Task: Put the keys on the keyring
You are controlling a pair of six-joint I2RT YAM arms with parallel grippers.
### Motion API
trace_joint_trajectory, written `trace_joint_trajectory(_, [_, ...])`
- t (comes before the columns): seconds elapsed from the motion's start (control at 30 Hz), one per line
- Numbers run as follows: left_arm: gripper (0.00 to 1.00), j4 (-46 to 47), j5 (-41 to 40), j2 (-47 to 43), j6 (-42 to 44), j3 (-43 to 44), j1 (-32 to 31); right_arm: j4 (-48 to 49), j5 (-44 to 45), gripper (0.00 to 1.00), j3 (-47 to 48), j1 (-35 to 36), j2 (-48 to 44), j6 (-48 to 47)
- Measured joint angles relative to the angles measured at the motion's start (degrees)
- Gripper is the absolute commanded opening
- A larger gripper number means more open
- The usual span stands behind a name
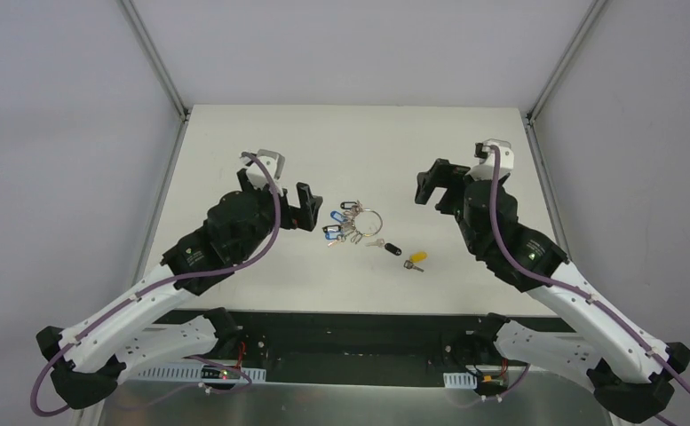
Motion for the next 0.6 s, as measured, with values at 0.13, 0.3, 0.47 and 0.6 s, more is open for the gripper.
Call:
trace_joint_trajectory(0.13, [1.0,-0.98,0.28,2.58,-0.2,-1.07,0.0,2.99,-2.01,0.99,-3.28,0.0,-1.68,0.74])
trace_joint_trajectory(0.3, [1.0,-1.66,0.94,3.89,-0.63,-2.56,0.0,2.67,-11.61,0.99,-5.29,0.02,-1.79,-0.79])
trace_joint_trajectory(0.47, [1.0,-1.44,1.51,7.26,-1.49,-2.67,0.0,1.81,-16.26,0.99,-3.19,0.26,3.41,0.59])
trace_joint_trajectory(0.6, [1.0,-1.18,1.31,8.81,-1.9,-5.18,0.0,1.51,-15.89,0.99,-3.15,0.59,8.44,3.82])
